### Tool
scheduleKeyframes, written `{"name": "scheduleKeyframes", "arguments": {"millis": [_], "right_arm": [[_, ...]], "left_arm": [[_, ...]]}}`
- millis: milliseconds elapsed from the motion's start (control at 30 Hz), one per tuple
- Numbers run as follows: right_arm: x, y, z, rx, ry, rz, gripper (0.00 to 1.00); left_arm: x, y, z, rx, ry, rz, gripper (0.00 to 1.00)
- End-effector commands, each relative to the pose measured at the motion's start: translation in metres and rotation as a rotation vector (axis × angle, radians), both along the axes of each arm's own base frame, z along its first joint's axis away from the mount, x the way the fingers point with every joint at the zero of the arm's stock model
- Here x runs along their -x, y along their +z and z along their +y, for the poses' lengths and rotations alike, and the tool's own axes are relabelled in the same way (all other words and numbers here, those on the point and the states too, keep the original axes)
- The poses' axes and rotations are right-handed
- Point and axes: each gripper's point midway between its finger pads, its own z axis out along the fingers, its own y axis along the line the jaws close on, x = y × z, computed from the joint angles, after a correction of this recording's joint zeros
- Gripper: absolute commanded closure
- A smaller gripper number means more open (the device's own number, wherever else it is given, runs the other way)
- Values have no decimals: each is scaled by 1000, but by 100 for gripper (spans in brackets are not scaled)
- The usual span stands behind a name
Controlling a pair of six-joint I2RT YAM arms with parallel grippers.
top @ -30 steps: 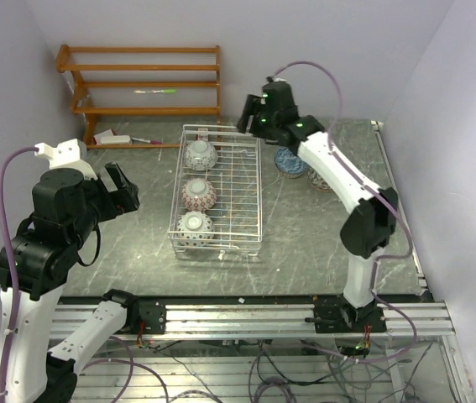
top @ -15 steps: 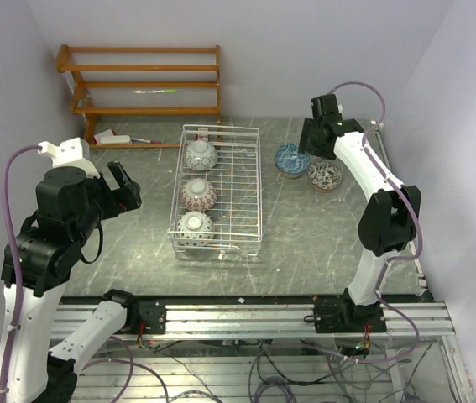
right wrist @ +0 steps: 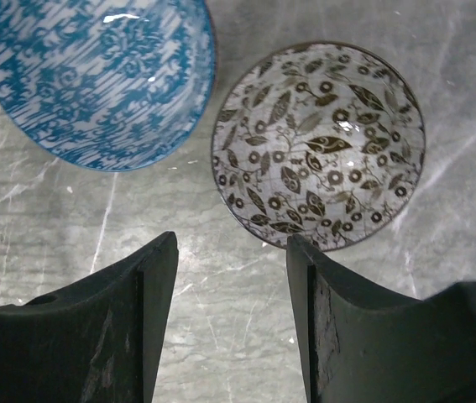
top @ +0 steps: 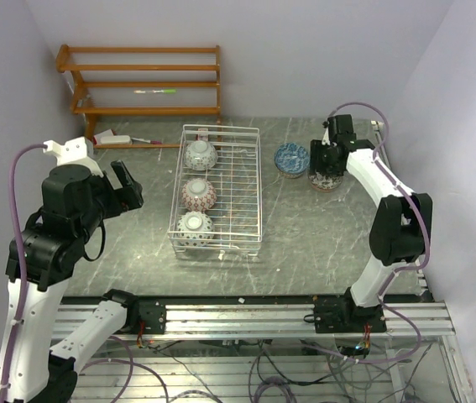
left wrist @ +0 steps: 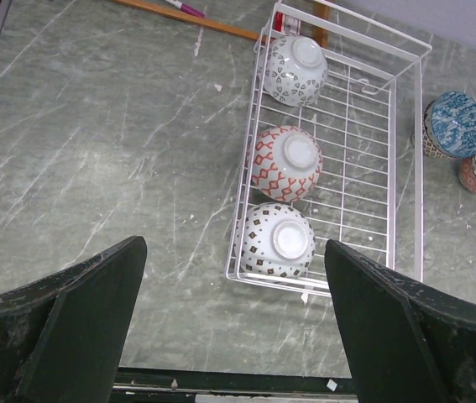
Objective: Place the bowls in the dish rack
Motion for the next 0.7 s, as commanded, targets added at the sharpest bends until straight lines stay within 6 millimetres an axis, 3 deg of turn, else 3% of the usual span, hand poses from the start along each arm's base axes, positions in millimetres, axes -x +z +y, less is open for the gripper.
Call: {"name": "scheduleKeyframes", "arguments": {"millis": [0,167,667], "right_arm": [[-16,2,9,12,133,-81,46],[-17,-14,-3,65,122,-56,46],[-6,-62,-12,85,39,49,51]], "left_arm": [[-5,5,-5,0,-26,-24,1],[-4,3,-3,-7,-20,-18,1],[-9,-3,-5,-9,-22,-9,1]]}}
